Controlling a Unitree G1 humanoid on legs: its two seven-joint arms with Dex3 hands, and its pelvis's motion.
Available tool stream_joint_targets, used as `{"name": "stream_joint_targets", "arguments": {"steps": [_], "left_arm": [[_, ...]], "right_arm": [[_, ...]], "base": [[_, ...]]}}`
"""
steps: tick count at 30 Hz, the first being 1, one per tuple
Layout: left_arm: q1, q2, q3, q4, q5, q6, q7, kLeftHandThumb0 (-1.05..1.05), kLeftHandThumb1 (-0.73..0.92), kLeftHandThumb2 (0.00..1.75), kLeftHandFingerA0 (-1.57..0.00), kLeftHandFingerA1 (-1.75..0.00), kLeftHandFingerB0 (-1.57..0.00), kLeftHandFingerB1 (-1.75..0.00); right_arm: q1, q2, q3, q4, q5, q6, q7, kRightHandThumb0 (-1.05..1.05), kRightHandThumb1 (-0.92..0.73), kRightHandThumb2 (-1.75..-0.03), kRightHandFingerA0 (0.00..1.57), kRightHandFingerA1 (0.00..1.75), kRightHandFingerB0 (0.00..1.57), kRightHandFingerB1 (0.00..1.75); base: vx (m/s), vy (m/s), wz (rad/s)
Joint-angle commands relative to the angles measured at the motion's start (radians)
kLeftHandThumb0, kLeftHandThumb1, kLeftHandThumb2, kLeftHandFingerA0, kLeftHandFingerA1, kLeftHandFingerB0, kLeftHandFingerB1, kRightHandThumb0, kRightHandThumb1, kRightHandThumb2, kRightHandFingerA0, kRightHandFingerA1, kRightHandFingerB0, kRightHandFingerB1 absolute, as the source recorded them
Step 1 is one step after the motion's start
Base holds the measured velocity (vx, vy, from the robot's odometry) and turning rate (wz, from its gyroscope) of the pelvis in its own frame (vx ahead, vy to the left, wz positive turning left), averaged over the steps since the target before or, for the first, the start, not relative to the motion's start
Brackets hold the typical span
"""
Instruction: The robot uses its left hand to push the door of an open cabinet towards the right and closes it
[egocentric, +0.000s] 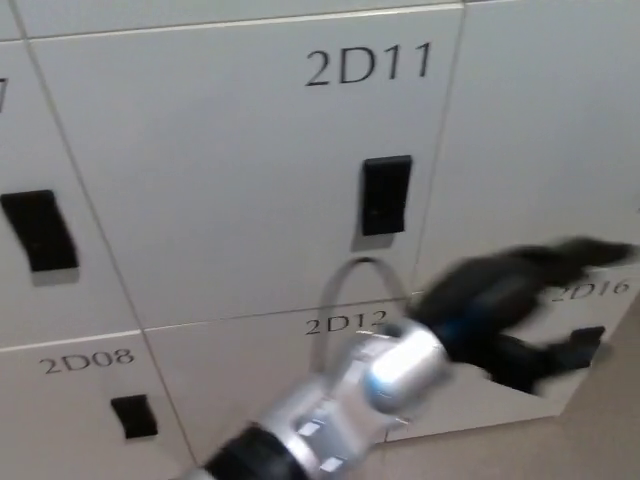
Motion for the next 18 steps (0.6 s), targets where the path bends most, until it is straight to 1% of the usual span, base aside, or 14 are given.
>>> {"name": "stream_joint_targets", "arguments": {"steps": [1,2,3,7,8,9,10,11,12,13,14,15,16,18], "left_arm": [[0.005,0.004,-0.201,-0.242,0.171,0.058,-0.165,-0.78,0.92,1.15,-0.07,-0.29,-0.07,-0.24],[0.011,0.01,-0.202,-0.247,0.168,0.061,-0.165,-0.78,0.92,1.15,-0.07,-0.29,-0.07,-0.24],[0.044,0.071,-0.187,-0.279,0.155,0.073,-0.188,-0.8,0.9,1.14,-0.07,-0.31,-0.01,-0.28],[0.158,0.256,-0.111,-0.369,0.124,0.099,-0.228,-0.91,0.86,1.04,-0.08,-0.39,-0.08,-0.37],[0.187,0.292,-0.087,-0.372,0.118,0.089,-0.215,-0.9,0.92,0.7,-0.14,-0.38,-0.14,-0.39],[0.196,0.302,-0.078,-0.375,0.114,0.092,-0.215,-0.9,0.92,0.7,-0.14,-0.38,-0.14,-0.39],[0.22,0.331,-0.055,-0.372,0.104,0.089,-0.208,-0.65,0.58,1.08,0.0,-0.42,-0.01,-0.43],[0.232,0.346,-0.043,-0.37,0.099,0.084,-0.203,-0.65,0.58,1.08,0.0,-0.42,-0.01,-0.43],[0.275,0.398,0.006,-0.355,0.055,0.059,-0.201,-0.82,0.92,0.74,-0.26,-0.31,-0.17,-0.29],[0.298,0.425,0.034,-0.346,0.026,0.044,-0.203,-0.82,0.92,0.74,-0.26,-0.31,-0.17,-0.29],[0.346,0.483,0.093,-0.339,-0.029,0.023,-0.214,-0.81,0.92,0.79,-0.18,-0.39,-0.12,-0.31],[0.365,0.505,0.118,-0.342,-0.049,0.018,-0.221,-0.81,0.92,0.79,-0.18,-0.39,-0.12,-0.31],[0.397,0.551,0.165,-0.324,-0.078,-0.007,-0.222,-0.8,0.92,0.73,-0.28,-0.32,-0.2,-0.29],[0.454,0.62,0.251,-0.275,-0.132,-0.056,-0.223,-0.78,0.92,0.7,-0.3,-0.32,-0.24,-0.3]], "right_arm": [[-0.035,-0.036,0.062,-0.003,-0.07,-0.002,-0.041,-0.5,-0.73,-0.62,0.51,0.37,0.57,0.39],[-0.034,-0.036,0.064,-0.003,-0.069,-0.003,-0.042,-0.5,-0.73,-0.62,0.51,0.37,0.57,0.39],[-0.032,-0.04,0.067,-0.003,-0.066,-0.005,-0.041,-0.5,-0.73,-0.62,0.51,0.37,0.57,0.39],[-0.03,-0.044,0.068,-0.001,-0.059,-0.01,-0.04,-0.5,-0.73,-0.62,0.51,0.37,0.57,0.39],[-0.032,-0.045,0.067,-0.001,-0.056,-0.01,-0.039,-0.5,-0.73,-0.62,0.51,0.37,0.57,0.39],[-0.034,-0.045,0.067,0.0,-0.055,-0.01,-0.038,-0.5,-0.73,-0.62,0.51,0.37,0.57,0.39],[-0.037,-0.045,0.066,0.0,-0.052,-0.01,-0.038,-0.5,-0.73,-0.62,0.51,0.37,0.57,0.39],[-0.038,-0.044,0.066,0.0,-0.052,-0.009,-0.038,-0.5,-0.73,-0.62,0.51,0.37,0.57,0.39],[-0.026,-0.017,-0.017,-0.008,0.05,-0.051,0.044,-0.51,-0.85,-0.64,0.19,0.45,0.19,0.38],[-0.015,0.003,-0.08,-0.015,0.126,-0.082,0.106,-0.51,-0.85,-0.64,0.19,0.45,0.19,0.38],[-0.01,0.024,-0.159,-0.02,0.219,-0.103,0.195,-0.46,-0.83,-0.79,0.03,0.38,0.05,0.33],[-0.013,0.025,-0.174,-0.019,0.229,-0.095,0.217,-0.46,-0.83,-0.79,0.03,0.38,0.05,0.33],[-0.024,0.013,-0.122,-0.012,0.152,-0.06,0.137,-0.65,-0.91,-0.67,0.3,0.35,0.21,0.3],[-0.037,-0.004,-0.045,0.002,0.027,-0.014,0.008,-0.65,-0.91,-0.68,0.32,0.36,0.21,0.3]], "base": [[0.04,-0.048,-0.2],[0.03,-0.042,-0.13],[0.03,-0.04,-0.09],[0.0,0.0,0.0],[0.0,0.0,0.0],[0.0,0.0,0.0],[0.0,0.0,0.0],[0.0,0.0,0.0],[0.0,0.0,0.0],[0.0,0.0,0.0],[0.0,0.0,0.0],[0.0,0.0,0.0],[0.0,0.0,0.0],[0.0,0.0,0.0]]}}
